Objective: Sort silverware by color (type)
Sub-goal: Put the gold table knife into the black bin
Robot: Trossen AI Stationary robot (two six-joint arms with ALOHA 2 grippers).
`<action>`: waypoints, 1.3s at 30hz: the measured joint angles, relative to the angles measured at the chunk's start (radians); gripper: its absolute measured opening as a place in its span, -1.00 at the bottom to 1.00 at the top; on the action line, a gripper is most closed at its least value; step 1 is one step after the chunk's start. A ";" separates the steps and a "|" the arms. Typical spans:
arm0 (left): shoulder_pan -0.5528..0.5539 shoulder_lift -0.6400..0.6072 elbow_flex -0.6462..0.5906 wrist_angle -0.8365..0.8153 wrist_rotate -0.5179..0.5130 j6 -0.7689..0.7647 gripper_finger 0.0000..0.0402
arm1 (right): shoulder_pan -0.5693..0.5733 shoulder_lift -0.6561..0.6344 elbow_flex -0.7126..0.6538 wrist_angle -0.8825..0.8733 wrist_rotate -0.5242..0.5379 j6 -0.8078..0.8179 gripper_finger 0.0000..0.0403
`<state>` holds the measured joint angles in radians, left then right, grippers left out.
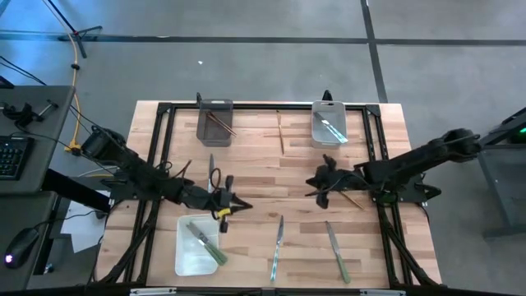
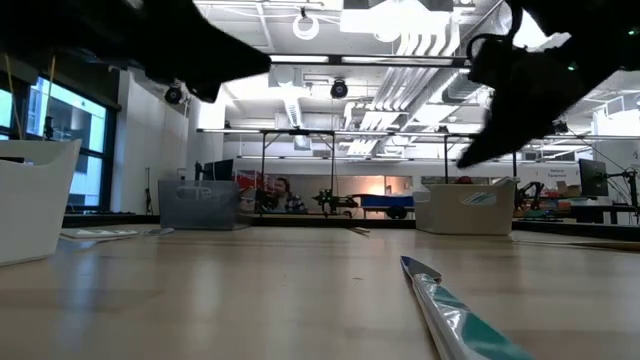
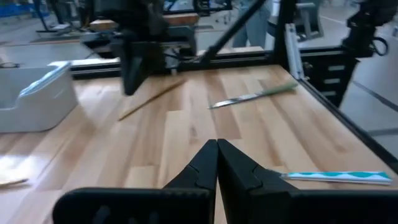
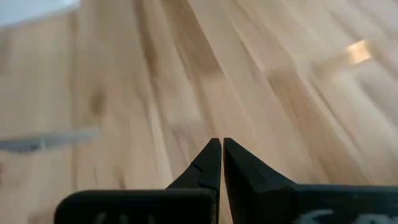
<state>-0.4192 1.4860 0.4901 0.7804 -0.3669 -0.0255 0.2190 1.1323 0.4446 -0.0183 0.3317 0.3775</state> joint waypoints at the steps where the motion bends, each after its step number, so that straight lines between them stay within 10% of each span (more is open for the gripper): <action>1: 0.014 0.000 -0.015 0.024 0.003 -0.007 -1.00 | 0.000 -0.023 0.000 -0.063 0.000 0.049 -1.00; 8: 0.100 0.000 -0.072 0.095 0.060 -0.041 -1.00 | -0.012 -0.062 0.081 -0.546 -0.029 0.299 -0.88; 21: 0.138 0.000 -0.086 0.092 0.096 -0.033 -1.00 | -0.051 0.027 0.111 -0.819 -0.290 0.520 -0.29; 39: 0.136 0.000 -0.085 0.077 0.092 -0.033 -1.00 | -0.051 0.235 0.115 -0.748 -0.348 0.476 -0.79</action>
<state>-0.2829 1.4864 0.4049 0.8574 -0.2749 -0.0580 0.1680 1.3671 0.5596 -0.7665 -0.0165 0.8533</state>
